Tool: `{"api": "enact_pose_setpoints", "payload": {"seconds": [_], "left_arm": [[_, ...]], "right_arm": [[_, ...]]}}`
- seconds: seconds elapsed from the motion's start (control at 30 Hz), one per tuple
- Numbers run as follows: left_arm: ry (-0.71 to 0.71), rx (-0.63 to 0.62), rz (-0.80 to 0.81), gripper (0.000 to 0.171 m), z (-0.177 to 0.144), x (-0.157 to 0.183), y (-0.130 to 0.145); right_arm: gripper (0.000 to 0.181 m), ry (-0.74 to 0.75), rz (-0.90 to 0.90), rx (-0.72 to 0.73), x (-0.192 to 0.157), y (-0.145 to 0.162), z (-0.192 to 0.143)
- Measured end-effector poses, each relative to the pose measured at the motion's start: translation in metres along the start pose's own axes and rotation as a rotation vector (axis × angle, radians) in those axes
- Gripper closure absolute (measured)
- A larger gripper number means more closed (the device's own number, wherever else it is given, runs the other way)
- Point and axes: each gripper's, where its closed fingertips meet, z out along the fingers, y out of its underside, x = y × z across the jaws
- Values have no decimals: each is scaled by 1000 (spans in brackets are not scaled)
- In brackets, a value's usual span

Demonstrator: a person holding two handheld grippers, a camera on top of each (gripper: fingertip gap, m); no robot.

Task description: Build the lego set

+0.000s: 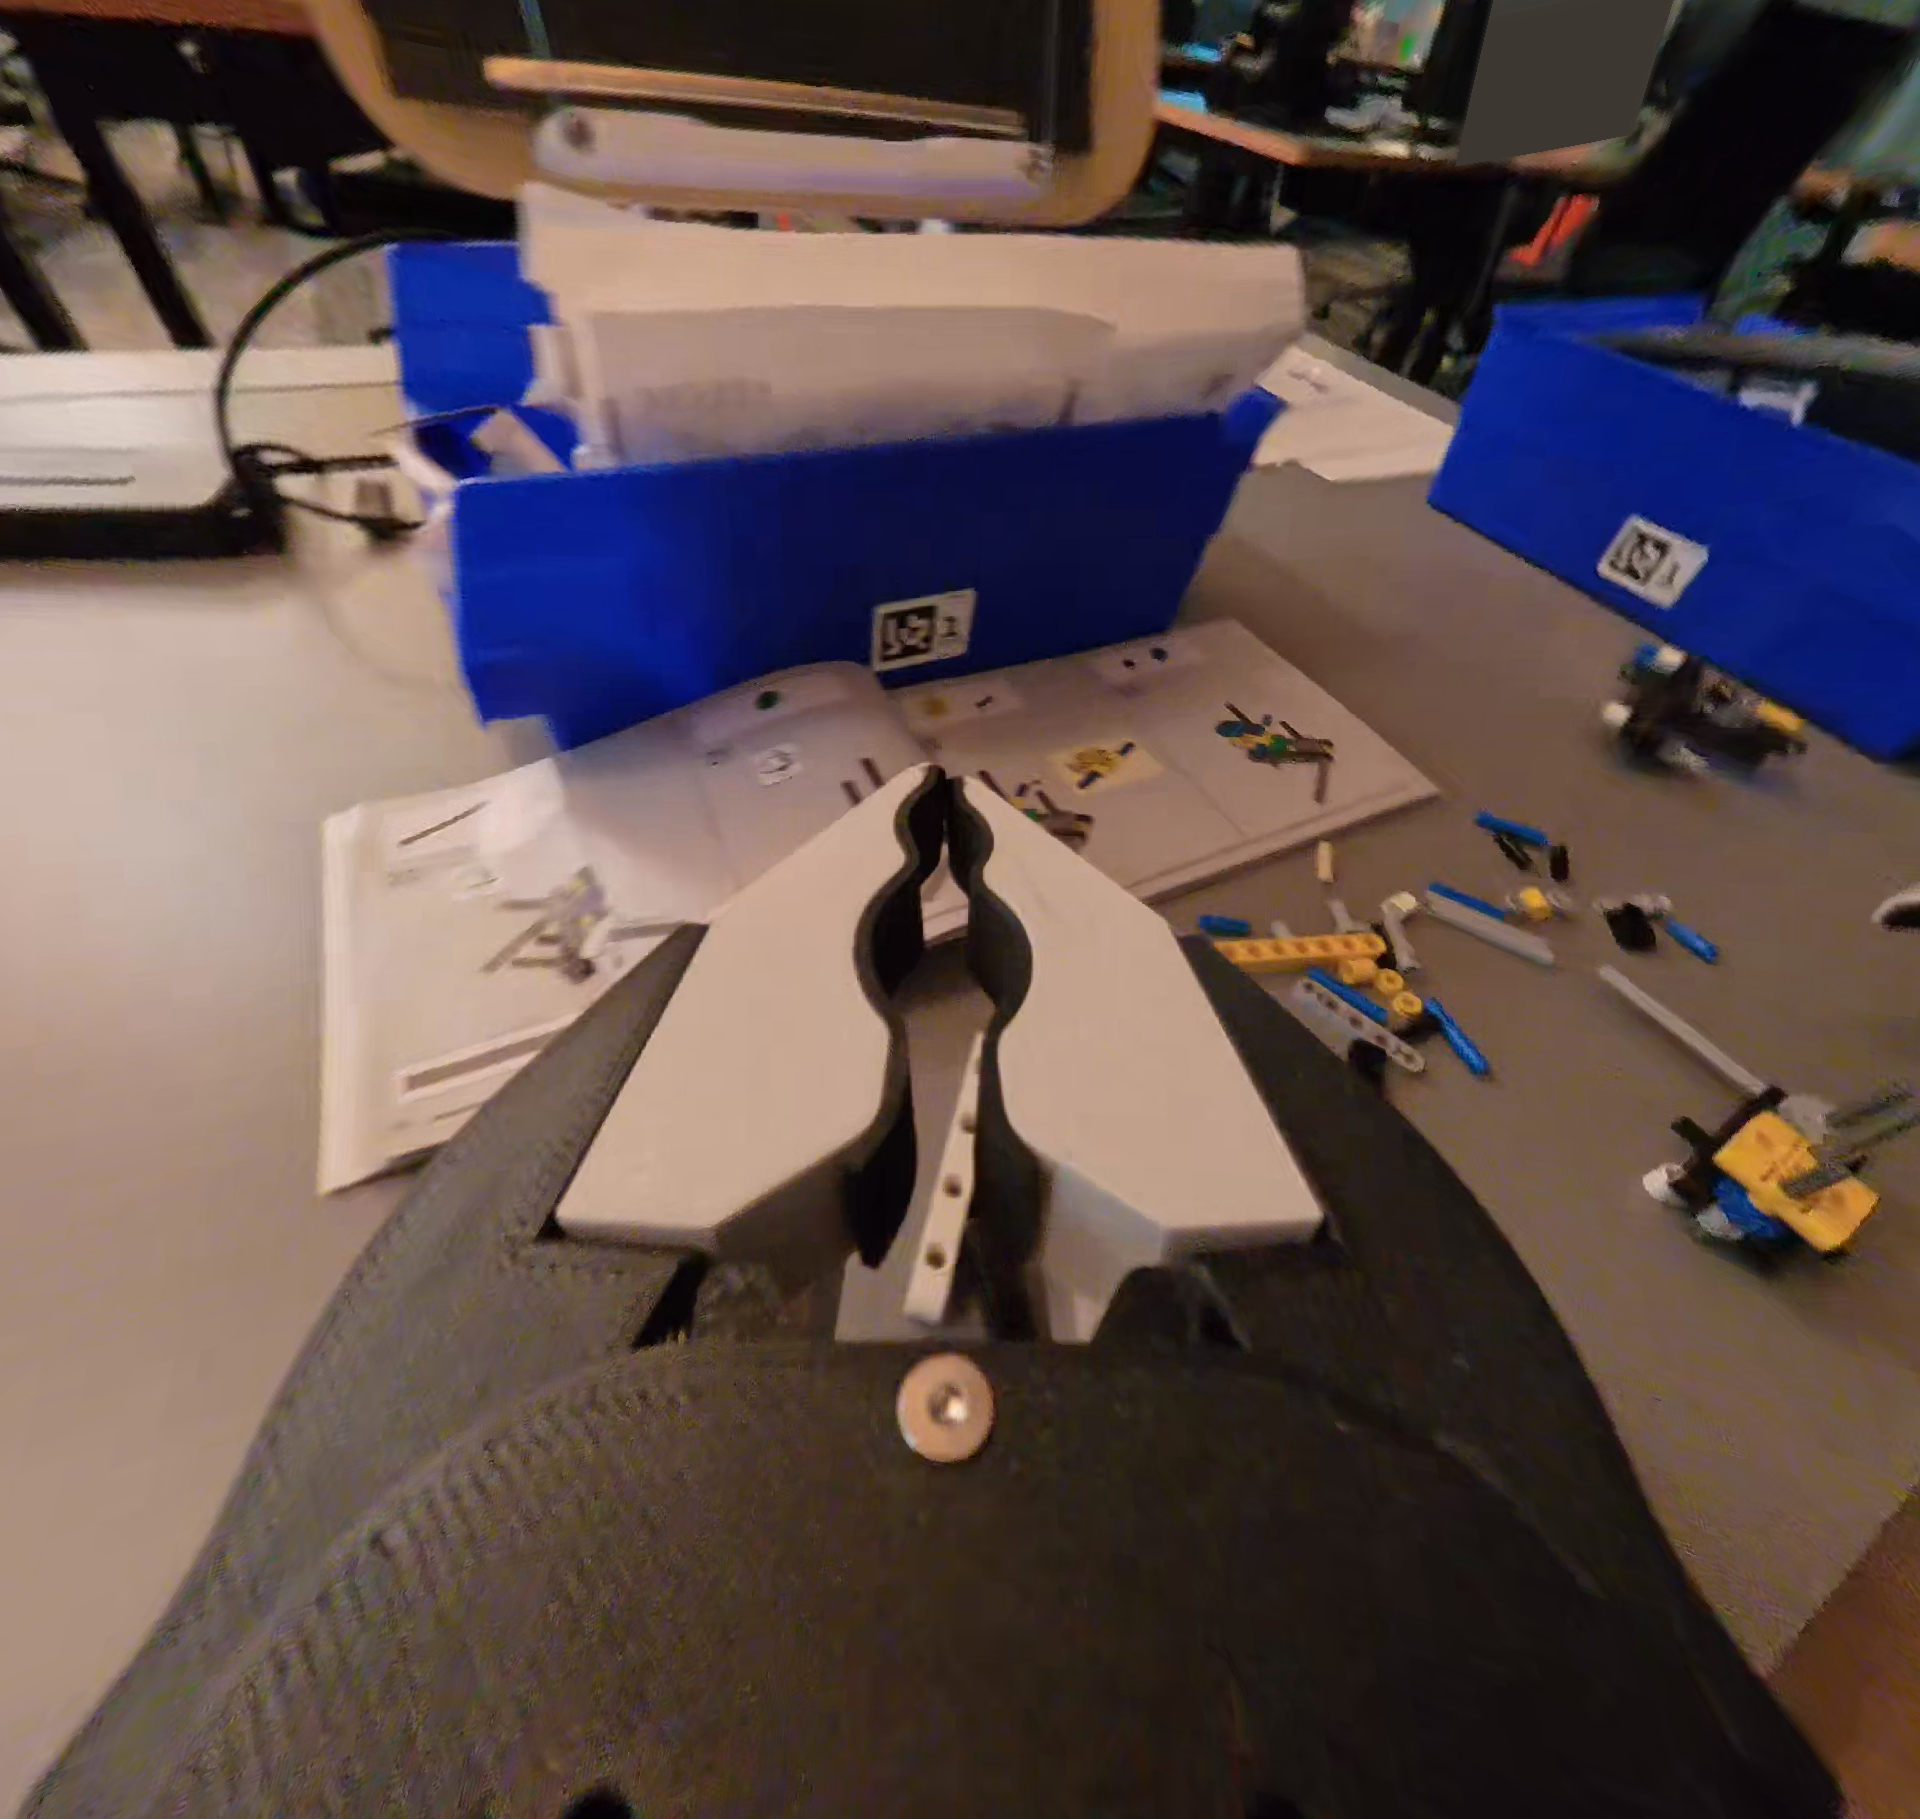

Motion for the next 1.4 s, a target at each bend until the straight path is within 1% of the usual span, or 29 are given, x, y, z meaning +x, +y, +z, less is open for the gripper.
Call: {"api": "enact_pose_setpoints", "payload": {"seconds": [0.1,0.17,0.23,0.33,0.37,0.4,0.47,0.53,0.67,0.77,0.87,1.0,1.2,1.4], "left_arm": [[-58,20,-69,171,-14,-28,3],[-149,25,-50,171,-23,-45,8],[-179,18,-20,171,-29,-48,13],[-110,-2,-45,171,-28,-30,21],[-87,-2,-45,171,-28,-23,22],[-77,7,-35,171,-29,-19,22],[-92,48,-15,171,-34,-17,16],[-91,89,-38,171,-41,-16,10],[29,79,-122,171,-41,0,19],[118,85,-75,171,-41,17,21],[156,100,-78,171,-42,26,20],[156,96,-83,171,-41,26,20],[140,50,-85,171,-35,25,25],[60,5,-28,171,-27,21,30]], "right_arm": [[152,1,18,-9,2,1,1],[155,-3,30,-13,3,2,1],[162,-14,26,-1,1,0,0],[172,-40,-15,87,-6,-15,-6],[178,-39,-43,122,-7,-22,-9],[181,-26,-73,147,-6,-27,-13],[181,34,-123,165,2,-32,-18],[181,99,-148,150,13,-29,-22],[181,181,-168,140,29,-27,-23],[181,217,-164,85,36,-21,-17],[181,252,-155,8,43,-12,-9],[181,288,-143,-52,50,-5,-4],[181,410,-82,-44,70,-6,-10],[181,470,-57,-55,80,-5,-13]]}}
